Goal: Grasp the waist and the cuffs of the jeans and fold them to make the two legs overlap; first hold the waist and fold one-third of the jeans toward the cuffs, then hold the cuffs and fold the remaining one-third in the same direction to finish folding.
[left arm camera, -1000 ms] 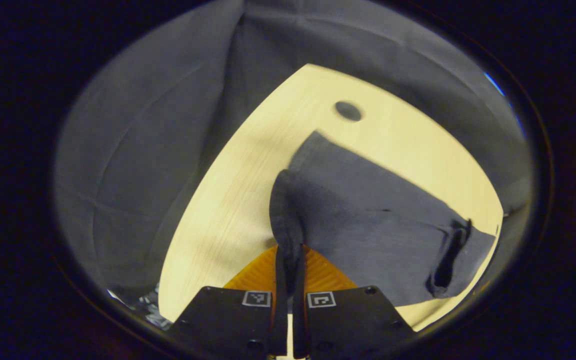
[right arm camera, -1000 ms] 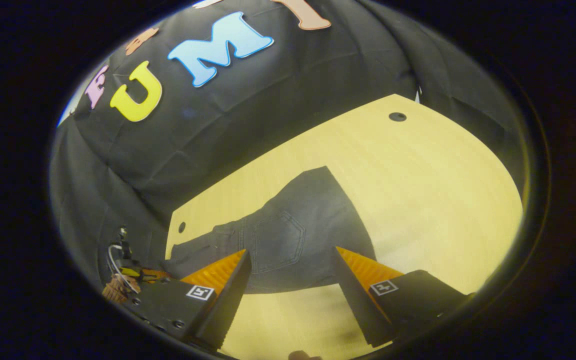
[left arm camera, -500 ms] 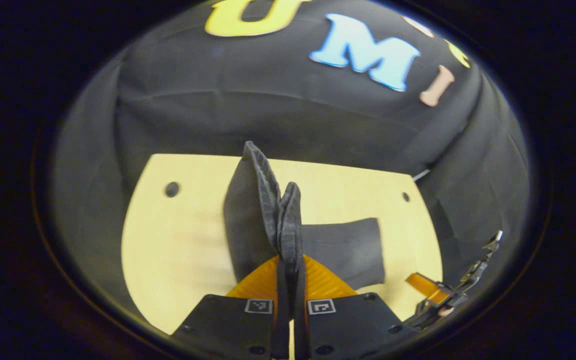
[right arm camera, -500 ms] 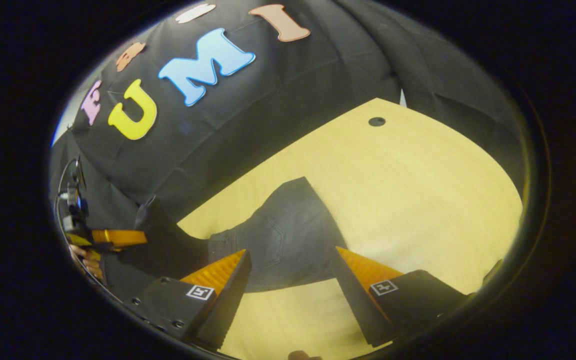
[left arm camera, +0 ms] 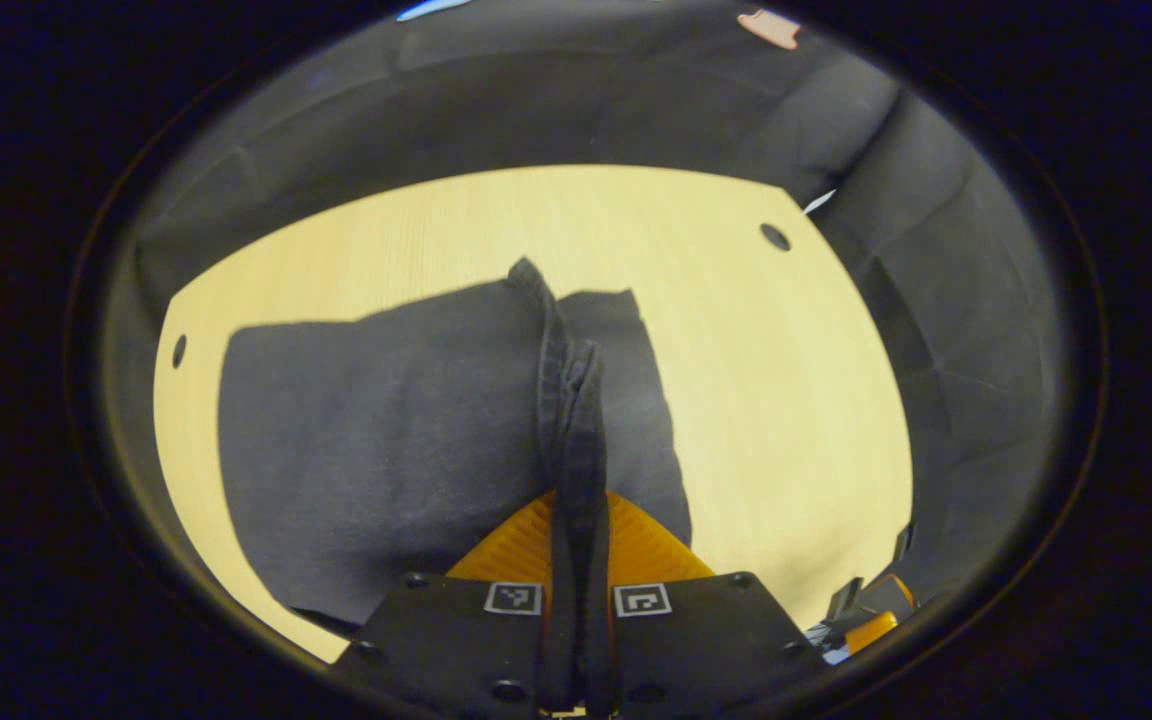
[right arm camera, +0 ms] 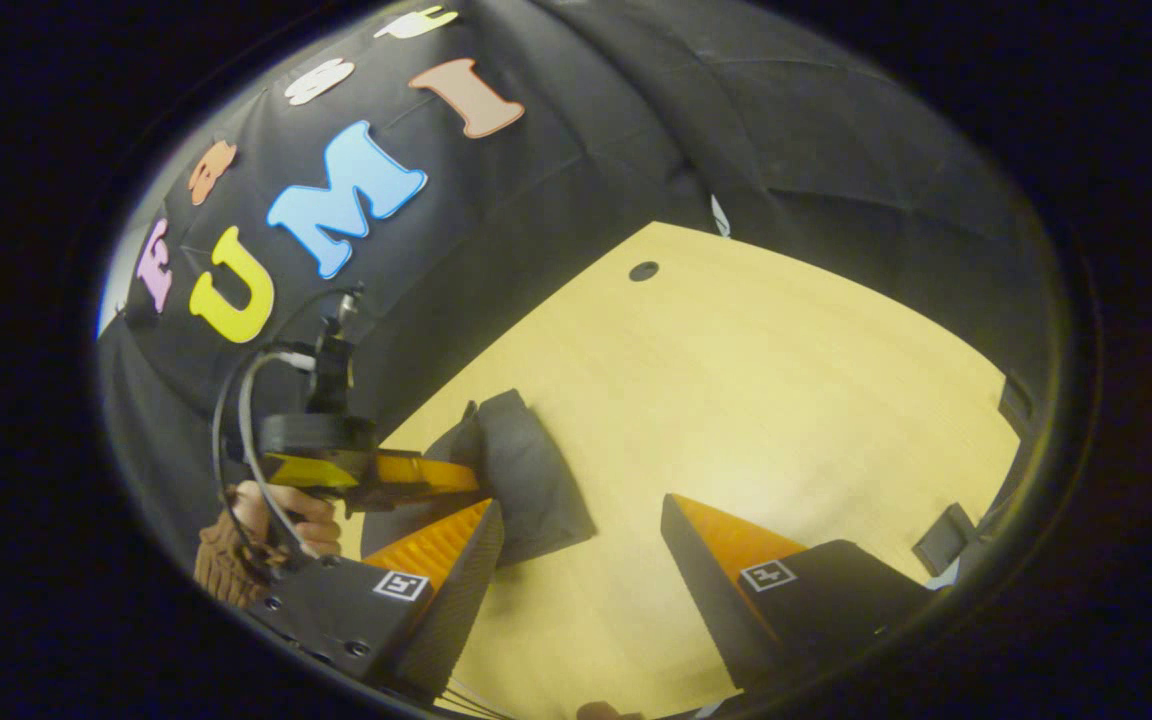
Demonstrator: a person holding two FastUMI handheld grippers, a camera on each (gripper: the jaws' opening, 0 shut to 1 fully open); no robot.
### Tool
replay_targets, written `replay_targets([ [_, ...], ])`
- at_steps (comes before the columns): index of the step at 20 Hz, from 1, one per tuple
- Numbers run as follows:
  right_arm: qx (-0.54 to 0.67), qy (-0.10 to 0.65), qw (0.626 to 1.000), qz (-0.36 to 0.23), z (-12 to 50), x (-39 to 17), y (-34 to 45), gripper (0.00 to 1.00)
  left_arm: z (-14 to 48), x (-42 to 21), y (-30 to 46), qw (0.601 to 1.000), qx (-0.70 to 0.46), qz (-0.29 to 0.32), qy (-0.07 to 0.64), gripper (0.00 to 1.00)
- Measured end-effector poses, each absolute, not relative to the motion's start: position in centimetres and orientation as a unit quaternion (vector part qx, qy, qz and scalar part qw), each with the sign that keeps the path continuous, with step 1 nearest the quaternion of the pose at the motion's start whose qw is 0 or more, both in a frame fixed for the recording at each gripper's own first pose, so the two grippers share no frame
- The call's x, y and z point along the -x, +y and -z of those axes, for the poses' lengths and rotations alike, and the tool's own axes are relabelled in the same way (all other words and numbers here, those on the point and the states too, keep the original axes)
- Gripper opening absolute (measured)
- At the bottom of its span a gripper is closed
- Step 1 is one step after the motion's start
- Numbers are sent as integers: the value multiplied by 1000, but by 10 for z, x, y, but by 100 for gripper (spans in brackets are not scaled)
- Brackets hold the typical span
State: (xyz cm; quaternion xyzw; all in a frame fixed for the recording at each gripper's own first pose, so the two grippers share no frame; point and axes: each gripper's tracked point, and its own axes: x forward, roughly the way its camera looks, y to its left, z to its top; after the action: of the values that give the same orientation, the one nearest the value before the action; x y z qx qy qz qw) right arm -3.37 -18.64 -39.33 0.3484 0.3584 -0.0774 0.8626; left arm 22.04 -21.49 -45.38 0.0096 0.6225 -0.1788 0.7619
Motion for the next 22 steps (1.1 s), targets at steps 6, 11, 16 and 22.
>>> replay_targets([
  [6, -375, 353, 851, 98, 400, 51, -219, 97, 489, -224, -199, 779, -7, 127, 614, 27],
  [11, -366, 327, 865, 102, 379, 47, -250, 97, 451, -226, -190, 805, 9, 119, 582, 55],
  [16, -287, 284, 911, 88, 347, 42, -309, 97, 299, -241, -229, 917, 61, 152, 364, 87],
  [22, -73, 131, 989, 16, 322, -2, -426, 96, 177, -170, -312, 982, 110, 101, 114, 87],
])
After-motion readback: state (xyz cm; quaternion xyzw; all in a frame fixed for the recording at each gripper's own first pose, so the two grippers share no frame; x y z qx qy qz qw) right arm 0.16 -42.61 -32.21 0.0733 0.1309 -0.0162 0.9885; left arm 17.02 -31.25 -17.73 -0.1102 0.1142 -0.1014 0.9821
